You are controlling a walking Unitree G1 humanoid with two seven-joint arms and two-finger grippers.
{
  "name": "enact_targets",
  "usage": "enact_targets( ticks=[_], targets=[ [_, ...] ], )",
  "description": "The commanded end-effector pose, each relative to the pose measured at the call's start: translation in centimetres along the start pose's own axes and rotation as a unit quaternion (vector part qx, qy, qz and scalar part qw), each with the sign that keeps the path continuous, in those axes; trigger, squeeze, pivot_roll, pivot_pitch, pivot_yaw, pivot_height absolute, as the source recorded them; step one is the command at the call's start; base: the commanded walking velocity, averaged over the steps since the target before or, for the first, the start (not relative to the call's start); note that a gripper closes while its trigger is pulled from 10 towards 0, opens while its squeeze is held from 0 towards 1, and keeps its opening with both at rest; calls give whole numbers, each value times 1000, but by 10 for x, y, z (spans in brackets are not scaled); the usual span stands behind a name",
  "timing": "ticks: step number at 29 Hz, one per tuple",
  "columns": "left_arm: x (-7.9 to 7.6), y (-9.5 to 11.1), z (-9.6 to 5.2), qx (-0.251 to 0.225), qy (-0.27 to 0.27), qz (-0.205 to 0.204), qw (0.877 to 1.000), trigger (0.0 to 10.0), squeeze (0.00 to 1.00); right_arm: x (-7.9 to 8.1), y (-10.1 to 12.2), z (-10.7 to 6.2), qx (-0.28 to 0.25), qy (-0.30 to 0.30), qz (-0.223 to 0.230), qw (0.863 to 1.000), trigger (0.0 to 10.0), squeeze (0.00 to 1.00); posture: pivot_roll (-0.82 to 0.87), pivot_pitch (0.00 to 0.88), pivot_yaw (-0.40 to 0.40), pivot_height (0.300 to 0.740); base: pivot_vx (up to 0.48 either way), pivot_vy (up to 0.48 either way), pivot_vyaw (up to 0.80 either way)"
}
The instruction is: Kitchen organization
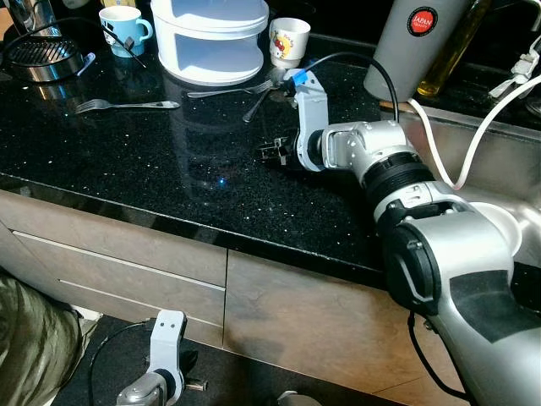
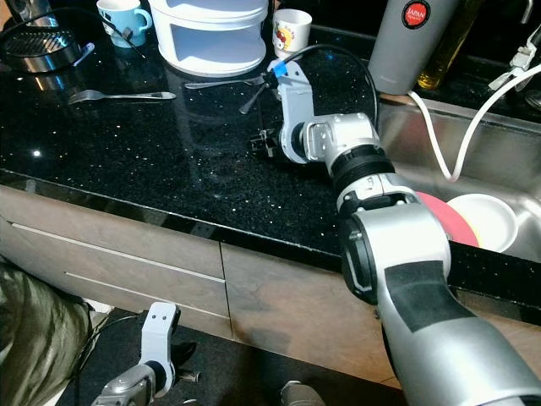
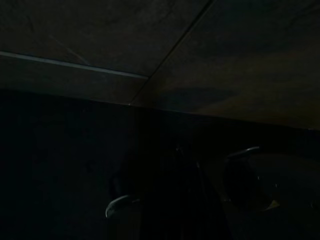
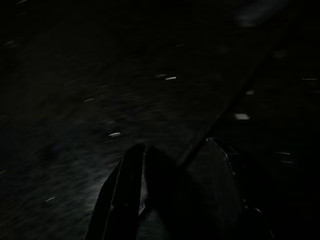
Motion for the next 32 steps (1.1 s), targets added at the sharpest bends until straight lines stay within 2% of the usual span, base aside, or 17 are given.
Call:
enact_targets(
  ticks=[1, 7, 9, 17, 18, 19, 20, 21, 24, 25, 26, 27, 28, 30, 31, 32],
  targets=[
    [-7, -10, 0, 21, -8, -2, 1000, 10000, 0, 1, -15, 5, 39, 23, -1, 999, 10000, 0, -34, 98, -61, 740, 0, 0, 0],
    [-5, -13, -2, 24, -5, -3, 1000, 10000, 0, 14, -23, 6, 80, 102, -43, 991, 10000, 0, -32, 99, -58, 740, 0, 0, 0],
    [-5, -13, -2, 24, -5, -3, 1000, 10000, 0, 14, -23, 6, 80, 102, -43, 991, 10000, 0, -32, 99, -58, 740, 0, 0, 0],
    [-2, -15, -4, 29, -2, -4, 1000, 10000, 0, 17, -36, -2, 116, 160, -105, 975, 10000, 0, -34, 98, -55, 740, 0, 0, 0],
    [0, -17, -5, 31, -1, -5, 1000, 10000, 0, 21, -40, -9, 120, 196, -136, 964, 10000, 0, -34, 99, -55, 740, 0, 0, 0],
    [1, -18, -6, 31, 0, -5, 999, 10000, 0, 23, -42, -11, 123, 209, -148, 959, 10000, 0, -34, 99, -55, 740, 0, 0, 0],
    [1, -19, -7, 33, 0, -5, 999, 10000, 0, 26, -41, -14, 111, 226, -163, 954, 10000, 0, -35, 99, -55, 740, 0, 0, 0],
    [3, -21, -8, 34, 0, -6, 999, 10000, 0, 29, -32, -15, 69, 233, -170, 955, 10000, 0, -35, 99, -55, 740, 0, 0, 0],
    [5, -22, -9, 35, 1, -6, 999, 10000, 0, 27, -12, -10, -5, 192, -140, 971, 10000, 0, -33, 100, -56, 740, 0, 0, 0],
    [5, -22, -9, 35, 1, -6, 999, 10000, 0, 27, -12, -10, -5, 192, -140, 971, 10000, 0, -33, 100, -56, 740, 0, 0, 0],
    [6, -22, -10, 35, 2, -6, 999, 10000, 0, 22, 0, -6, -48, 139, -118, 982, 10000, 0, -30, 100, -55, 740, 0, 0, 0],
    [8, -22, -11, 35, 2, -6, 999, 10000, 0, 20, 6, -4, -76, 111, -102, 986, 10000, 0, -27, 101, -56, 740, 0, 0, 0],
    [8, -22, -11, 35, 2, -6, 999, 10000, 0, 20, 6, -4, -76, 111, -102, 986, 10000, 0, -27, 101, -56, 740, 0, 0, 0],
    [11, -21, -12, 34, 5, -6, 999, 10000, 0, 17, 18, -1, -130, 55, -72, 987, 10000, 0, -24, 100, -57, 740, 0, 0, 0],
    [11, -21, -12, 34, 5, -6, 999, 10000, 0, 17, 18, -1, -130, 55, -72, 987, 10000, 0, -24, 100, -57, 740, 0, 0, 0],
    [12, -22, -12, 34, 6, -7, 999, 10000, 0, 18, 20, 1, -148, 30, -72, 986, 10000, 0, -22, 101, -58, 740, 0, 0, 0]
  ],
)
Point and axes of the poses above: a point about 5 cm out from each wrist's last joint towards the gripper, its own z axis pointing out of the wrist towards the gripper, its own y axis along the axis of the wrist's last joint, x = y × z, the point moved 1 cm from there along z, pointing out of the wrist towards the gripper, and after that the axes turned 9 degrees about z, right-handed, at the moved point
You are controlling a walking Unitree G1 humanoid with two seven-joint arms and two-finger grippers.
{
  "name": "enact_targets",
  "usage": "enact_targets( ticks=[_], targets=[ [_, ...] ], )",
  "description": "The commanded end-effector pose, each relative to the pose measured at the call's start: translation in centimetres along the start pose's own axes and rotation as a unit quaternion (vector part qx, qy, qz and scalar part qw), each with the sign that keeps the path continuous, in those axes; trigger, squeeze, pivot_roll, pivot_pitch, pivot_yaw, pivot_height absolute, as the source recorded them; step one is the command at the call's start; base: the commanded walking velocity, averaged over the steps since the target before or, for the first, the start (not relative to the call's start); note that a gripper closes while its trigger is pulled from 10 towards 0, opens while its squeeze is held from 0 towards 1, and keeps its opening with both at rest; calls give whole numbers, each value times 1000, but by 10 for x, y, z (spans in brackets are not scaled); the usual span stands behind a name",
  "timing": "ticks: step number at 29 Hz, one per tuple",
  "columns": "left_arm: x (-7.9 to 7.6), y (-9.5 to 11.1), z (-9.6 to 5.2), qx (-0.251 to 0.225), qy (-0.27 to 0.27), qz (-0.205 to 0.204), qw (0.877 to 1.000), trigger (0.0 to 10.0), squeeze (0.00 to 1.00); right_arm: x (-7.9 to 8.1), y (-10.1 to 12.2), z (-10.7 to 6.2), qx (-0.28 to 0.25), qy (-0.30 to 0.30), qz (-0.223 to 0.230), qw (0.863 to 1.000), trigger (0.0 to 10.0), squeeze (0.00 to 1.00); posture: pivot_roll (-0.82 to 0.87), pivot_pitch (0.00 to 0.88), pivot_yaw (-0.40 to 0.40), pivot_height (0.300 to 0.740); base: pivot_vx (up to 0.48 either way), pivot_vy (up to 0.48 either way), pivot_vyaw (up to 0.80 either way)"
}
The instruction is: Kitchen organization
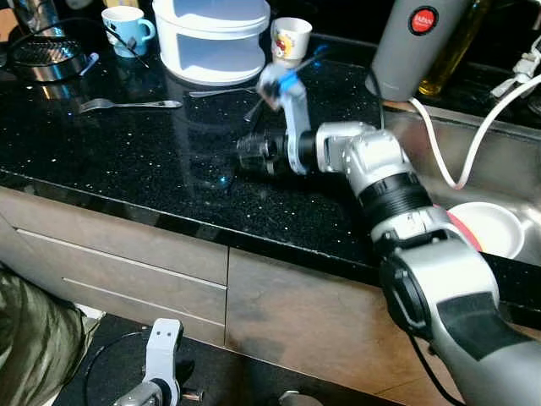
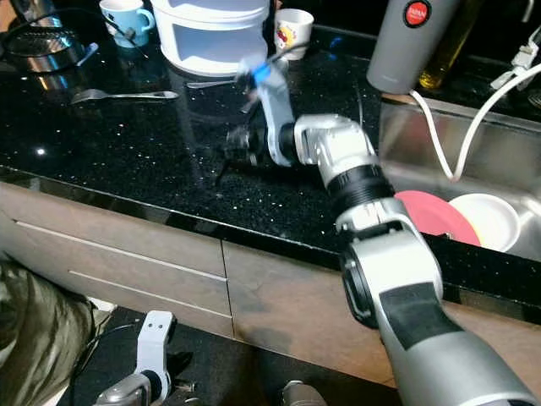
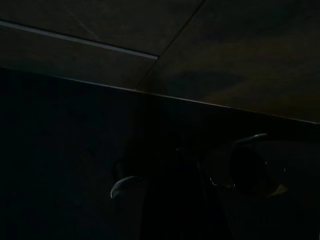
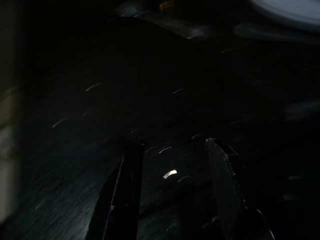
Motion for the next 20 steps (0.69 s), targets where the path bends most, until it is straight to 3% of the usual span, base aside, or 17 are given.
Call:
enact_targets(
  ticks=[1, 5, 7, 12, 20],
  targets=[
    [2, -8, -3, 15, -1, 1, 1000, 10000, 0, -5, -1, 1, -15, -28, 9, 999, 10000, 0, -22, 101, -58, 740, 0, 0, 0],
    [3, -9, -4, 15, 0, 1, 1000, 10000, 0, -2, -4, 3, -10, -59, -33, 998, 10000, 0, -19, 102, -58, 740, 0, 0, 0],
    [4, -13, -6, 18, 0, 1, 1000, 10000, 0, -4, -14, 7, 31, -108, -84, 990, 10000, 0, -22, 101, -59, 740, 0, 0, 0],
    [4, -15, -7, 19, -1, 1, 1000, 10000, 0, -3, -19, 12, 49, -136, -67, 987, 10000, 0, -24, 98, -59, 740, 0, 0, 0],
    [-10, 3, 4, -6, -17, 7, 1000, 10000, 0, 2, -17, 15, 45, -150, -37, 987, 10000, 0, -27, 89, -57, 740, 0, 0, 0]
  ],
)
Point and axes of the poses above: a point about 5 cm out from each wrist's last joint towards the gripper, its own z axis pointing out of the wrist towards the gripper, its own y axis along the axis of the wrist's last joint, x = y × z, the point moved 1 cm from there along z, pointing out of the wrist towards the gripper, and after that the axes turned 9 degrees about z, right-handed, at the moved point
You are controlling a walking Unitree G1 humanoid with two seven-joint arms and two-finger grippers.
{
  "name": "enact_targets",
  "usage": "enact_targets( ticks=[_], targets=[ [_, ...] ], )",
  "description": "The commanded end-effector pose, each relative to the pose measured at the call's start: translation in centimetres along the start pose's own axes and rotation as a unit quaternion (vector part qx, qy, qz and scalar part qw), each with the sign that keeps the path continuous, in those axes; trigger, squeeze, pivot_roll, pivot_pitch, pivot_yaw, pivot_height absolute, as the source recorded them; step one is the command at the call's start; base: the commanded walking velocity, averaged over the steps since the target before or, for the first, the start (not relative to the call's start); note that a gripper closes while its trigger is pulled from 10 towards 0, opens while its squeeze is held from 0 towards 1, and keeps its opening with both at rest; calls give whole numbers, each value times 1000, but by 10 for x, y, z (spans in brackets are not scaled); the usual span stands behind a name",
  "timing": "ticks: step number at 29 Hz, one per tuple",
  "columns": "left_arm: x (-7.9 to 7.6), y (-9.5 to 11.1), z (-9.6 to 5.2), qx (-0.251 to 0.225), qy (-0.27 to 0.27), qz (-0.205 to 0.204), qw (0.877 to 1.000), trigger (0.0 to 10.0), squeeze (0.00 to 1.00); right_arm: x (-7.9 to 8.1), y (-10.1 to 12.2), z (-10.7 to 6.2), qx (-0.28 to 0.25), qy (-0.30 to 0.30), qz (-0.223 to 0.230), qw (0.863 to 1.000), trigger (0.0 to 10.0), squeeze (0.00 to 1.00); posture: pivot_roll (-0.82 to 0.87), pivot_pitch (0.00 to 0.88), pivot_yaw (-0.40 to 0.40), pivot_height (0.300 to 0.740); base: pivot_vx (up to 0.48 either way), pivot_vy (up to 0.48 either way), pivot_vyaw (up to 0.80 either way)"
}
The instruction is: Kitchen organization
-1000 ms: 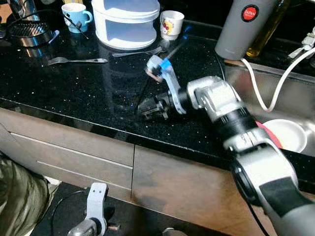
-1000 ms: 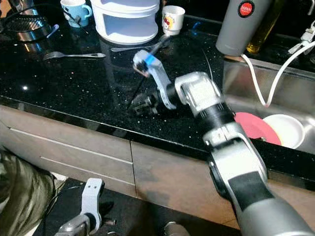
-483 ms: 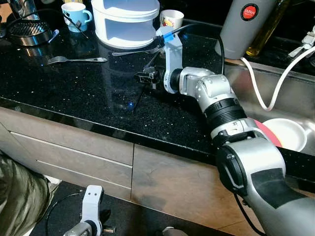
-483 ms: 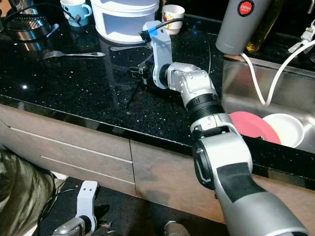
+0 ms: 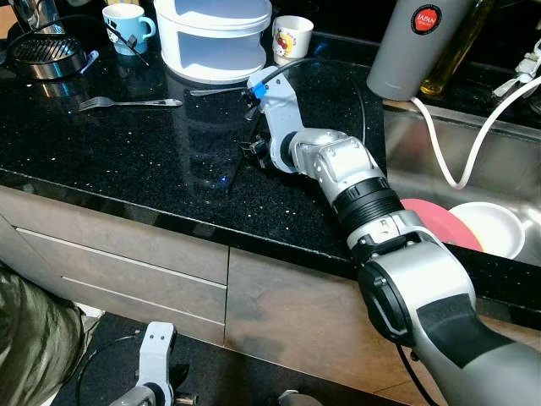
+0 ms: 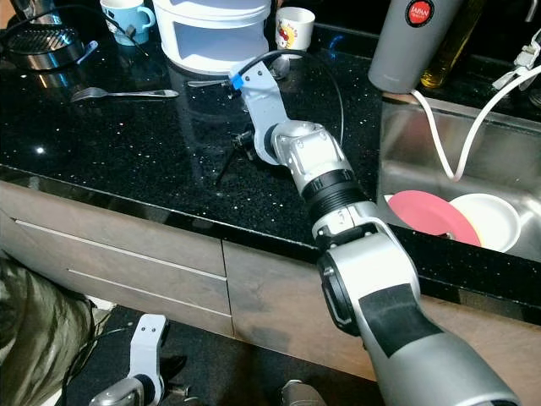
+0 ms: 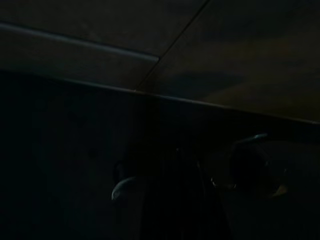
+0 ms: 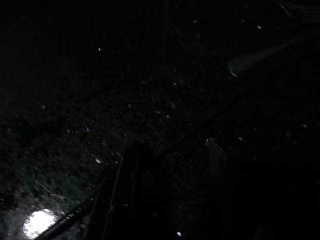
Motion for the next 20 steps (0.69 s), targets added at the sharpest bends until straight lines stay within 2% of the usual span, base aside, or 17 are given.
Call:
enact_targets(
  ticks=[1, 6, 9, 13, 19, 20],
  targets=[
    [-9, 4, 4, -4, -13, 7, 1000, 10000, 0, 3, 3, 0, -2, 3, 12, 1000, 10000, 0, -27, 89, -57, 740, 0, 0, 0],
    [-10, 11, 7, -16, -18, 10, 1000, 10000, 0, 2, -3, 0, 22, -15, 13, 1000, 10000, 0, -26, 85, -58, 740, 0, 0, 0],
    [-9, 17, 8, -23, -21, 12, 999, 10000, 0, -12, -16, -2, 62, -64, -13, 996, 10000, 0, -29, 83, -60, 740, 0, 0, 0],
    [-12, 20, 10, -25, -22, 13, 999, 10000, 0, -23, -20, -5, 72, -90, -31, 993, 10000, 0, -31, 85, -59, 740, 0, 0, 0],
    [-19, 25, 14, -29, -26, 12, 999, 10000, 0, -66, -19, -23, 69, -164, -30, 984, 10000, 0, -34, 90, -58, 740, 0, 0, 0],
    [-20, 27, 15, -30, -27, 12, 999, 10000, 0, -82, -21, -31, 72, -186, -24, 980, 10000, 0, -35, 91, -58, 740, 0, 0, 0]
  ],
)
Point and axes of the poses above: a point about 5 cm out from each wrist's last joint towards the gripper, its own z axis pointing out of the wrist towards the gripper, its own y axis along the axis of the wrist's last joint, x = y × z, the point moved 1 cm from there along z, pointing out of the wrist towards the gripper, and after that the axes turned 9 degrees about z, right-handed, at the moved point
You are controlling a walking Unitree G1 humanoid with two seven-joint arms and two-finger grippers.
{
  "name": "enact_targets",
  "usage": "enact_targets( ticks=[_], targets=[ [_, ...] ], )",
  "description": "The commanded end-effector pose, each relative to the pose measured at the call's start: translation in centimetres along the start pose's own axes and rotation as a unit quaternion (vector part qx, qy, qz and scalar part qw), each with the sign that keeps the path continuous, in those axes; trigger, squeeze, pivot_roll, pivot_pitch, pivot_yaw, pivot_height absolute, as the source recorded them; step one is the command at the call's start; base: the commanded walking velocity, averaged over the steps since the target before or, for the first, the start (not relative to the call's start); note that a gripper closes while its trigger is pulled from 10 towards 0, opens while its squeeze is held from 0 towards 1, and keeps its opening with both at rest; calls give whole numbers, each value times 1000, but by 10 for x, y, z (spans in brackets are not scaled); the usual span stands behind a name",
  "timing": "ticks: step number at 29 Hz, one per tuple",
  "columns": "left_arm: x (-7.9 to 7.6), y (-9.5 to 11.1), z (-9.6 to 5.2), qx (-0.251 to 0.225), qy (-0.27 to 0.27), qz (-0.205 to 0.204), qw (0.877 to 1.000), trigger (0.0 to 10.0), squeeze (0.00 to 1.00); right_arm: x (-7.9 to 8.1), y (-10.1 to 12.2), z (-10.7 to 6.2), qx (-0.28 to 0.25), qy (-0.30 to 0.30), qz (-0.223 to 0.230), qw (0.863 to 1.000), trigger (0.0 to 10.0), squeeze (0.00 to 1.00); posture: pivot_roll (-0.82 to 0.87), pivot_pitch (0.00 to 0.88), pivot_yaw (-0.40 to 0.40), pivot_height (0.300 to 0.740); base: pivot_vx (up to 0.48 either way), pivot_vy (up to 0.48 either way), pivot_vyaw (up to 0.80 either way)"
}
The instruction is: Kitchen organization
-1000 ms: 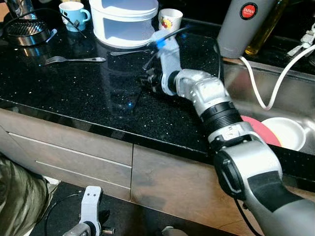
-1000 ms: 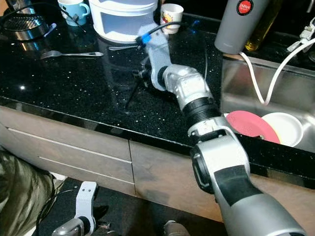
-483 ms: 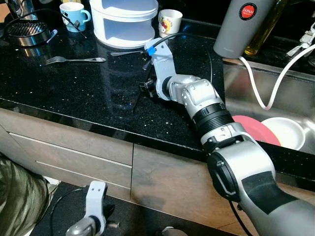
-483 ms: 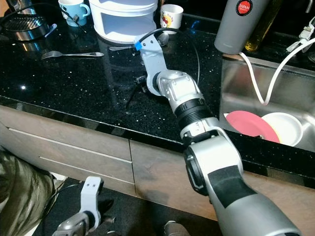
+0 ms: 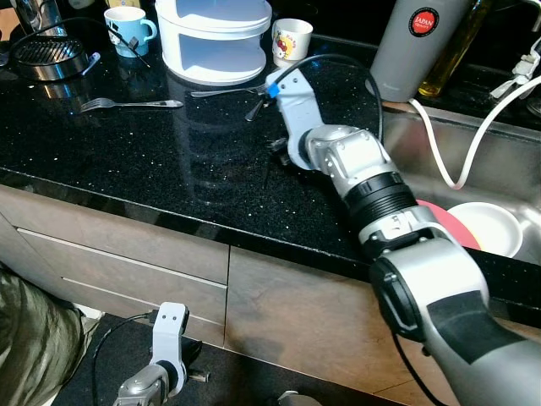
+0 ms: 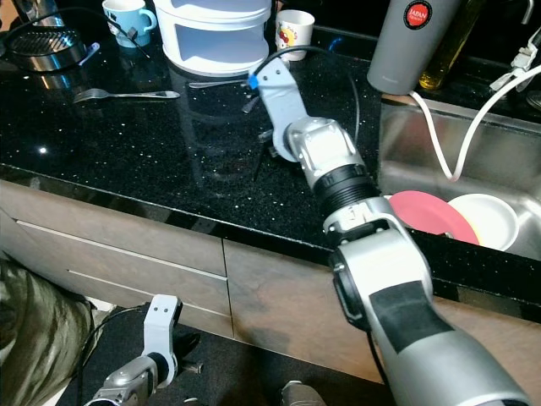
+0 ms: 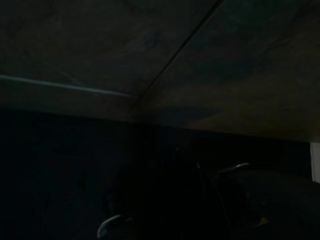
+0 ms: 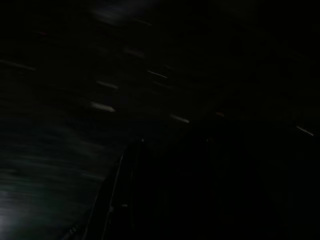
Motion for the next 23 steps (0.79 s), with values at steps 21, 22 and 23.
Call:
enact_targets(
  ticks=[21, 22, 23],
  targets=[
    [0, -40, -16, 52, 10, -11, 999, 10000, 0, -100, -43, -21, 56, -149, 35, 987, 10000, 0, -36, 94, -51, 740, 0, 0, 0],
    [0, -40, -16, 52, 10, -11, 999, 10000, 0, -100, -43, -21, 56, -149, 35, 987, 10000, 0, -36, 94, -51, 740, 0, 0, 0],
    [3, -41, -17, 54, 13, -12, 998, 10000, 0, -104, -44, -23, 56, -154, 35, 986, 10000, 0, -37, 94, -51, 740, 0, 0, 0]
  ],
)
Point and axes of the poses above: a point about 5 cm out from each wrist's last joint towards the gripper, its own z axis pointing out of the wrist towards the gripper, its own y axis along the axis of the wrist's last joint, x = y × z, the point moved 1 cm from there along z, pointing out of the wrist towards the gripper, and after that the axes turned 9 degrees about z, right-handed, at the moved point
